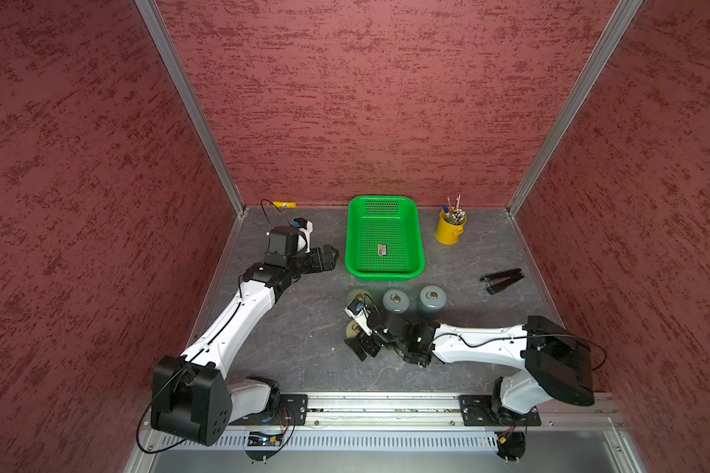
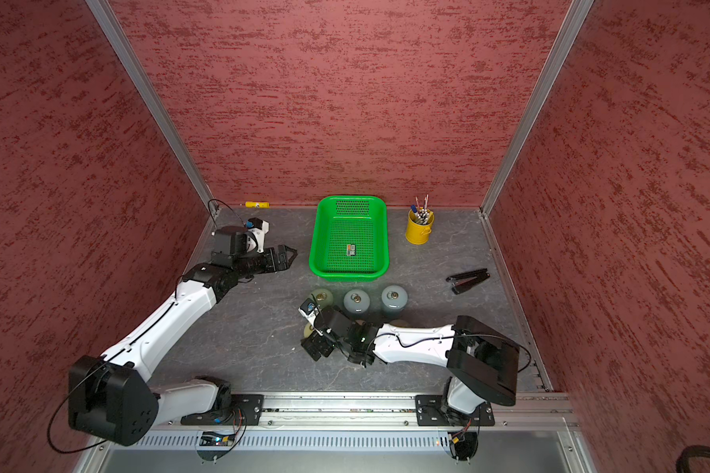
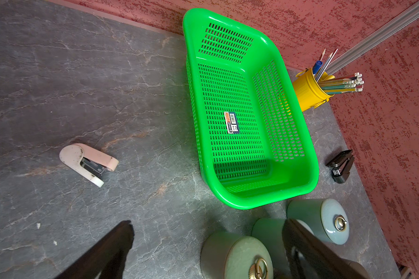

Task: Take the tea canister out of the basket
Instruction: Place the tea canister at the center of the board, then reset both arms

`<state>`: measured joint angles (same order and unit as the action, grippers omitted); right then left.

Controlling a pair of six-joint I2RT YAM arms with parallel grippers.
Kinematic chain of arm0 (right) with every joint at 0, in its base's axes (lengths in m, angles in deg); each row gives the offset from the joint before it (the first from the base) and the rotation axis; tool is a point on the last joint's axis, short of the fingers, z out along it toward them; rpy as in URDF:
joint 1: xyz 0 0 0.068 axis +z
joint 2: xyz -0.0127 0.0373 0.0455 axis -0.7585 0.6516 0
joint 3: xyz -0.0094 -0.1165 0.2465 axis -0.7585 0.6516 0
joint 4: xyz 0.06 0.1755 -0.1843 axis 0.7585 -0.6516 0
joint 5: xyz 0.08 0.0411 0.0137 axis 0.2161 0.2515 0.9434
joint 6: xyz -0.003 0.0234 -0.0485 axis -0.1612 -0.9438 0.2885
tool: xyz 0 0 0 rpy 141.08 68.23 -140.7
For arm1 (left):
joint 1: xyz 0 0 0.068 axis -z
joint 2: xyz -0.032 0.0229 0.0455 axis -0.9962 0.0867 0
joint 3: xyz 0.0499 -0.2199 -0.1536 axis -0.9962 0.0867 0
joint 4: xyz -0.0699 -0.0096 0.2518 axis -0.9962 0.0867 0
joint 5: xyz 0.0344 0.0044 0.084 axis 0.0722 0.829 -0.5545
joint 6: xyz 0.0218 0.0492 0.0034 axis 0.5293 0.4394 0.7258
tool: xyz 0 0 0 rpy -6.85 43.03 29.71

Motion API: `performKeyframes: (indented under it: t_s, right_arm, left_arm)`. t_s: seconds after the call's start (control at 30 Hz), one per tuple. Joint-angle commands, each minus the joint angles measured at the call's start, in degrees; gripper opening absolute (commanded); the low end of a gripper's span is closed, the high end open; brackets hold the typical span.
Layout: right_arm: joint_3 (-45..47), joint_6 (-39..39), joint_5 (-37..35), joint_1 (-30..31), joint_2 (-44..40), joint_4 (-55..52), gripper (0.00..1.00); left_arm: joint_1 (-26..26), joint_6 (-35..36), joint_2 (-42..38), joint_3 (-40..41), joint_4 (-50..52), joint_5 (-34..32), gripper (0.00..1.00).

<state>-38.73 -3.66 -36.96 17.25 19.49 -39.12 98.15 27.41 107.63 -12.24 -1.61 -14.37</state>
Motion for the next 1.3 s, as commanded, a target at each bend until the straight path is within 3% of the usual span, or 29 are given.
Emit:
performKeyframes:
  t_s: [0.0, 0.3, 0.53, 0.67, 0.77, 1.0, 1.13, 1.27]
  right_arm:
    - [-0.5, 1.1, -2.1, 0.6, -4.7, 0.7, 0.99]
    - [-5.0, 8.9, -12.7, -1.4, -17.5, -6.7, 0.99]
    - [-8.7, 6.5, -16.5, -17.4, -21.7, -11.6, 0.99]
    - [-8.2, 3.6, -15.9, -28.6, -21.1, -11.7, 0.99]
    - [-7.9, 1.4, -15.9, -35.6, -18.8, -11.2, 0.99]
    - [-4.3, -1.1, -14.5, -49.4, -14.0, -6.2, 0.99]
    - [-0.4, 2.1, -16.3, -53.4, -10.4, 1.7, 0.99]
    - [4.5, 7.0, -16.2, -54.5, -6.2, 13.6, 0.99]
  left_arm:
    - [-0.3, 0.8, -0.3, 0.1, -2.0, -1.0, 1.0]
    - [-3.5, 1.1, -0.3, 2.4, -11.3, -2.7, 1.0]
    - [-9.3, 3.2, -0.6, 6.4, -17.4, -9.5, 1.0]
    - [-13.6, 5.0, -0.9, 12.2, -24.4, -13.7, 1.0]
    - [-16.7, 7.5, -0.5, 18.1, -34.1, -12.9, 1.0]
    - [-18.0, 13.0, 3.4, 26.7, -51.4, -15.1, 1.0]
    - [-18.8, 12.4, 7.6, 26.9, -53.0, -12.5, 1.0]
    - [-18.8, 12.3, 10.8, 30.9, -61.9, -12.2, 1.0]
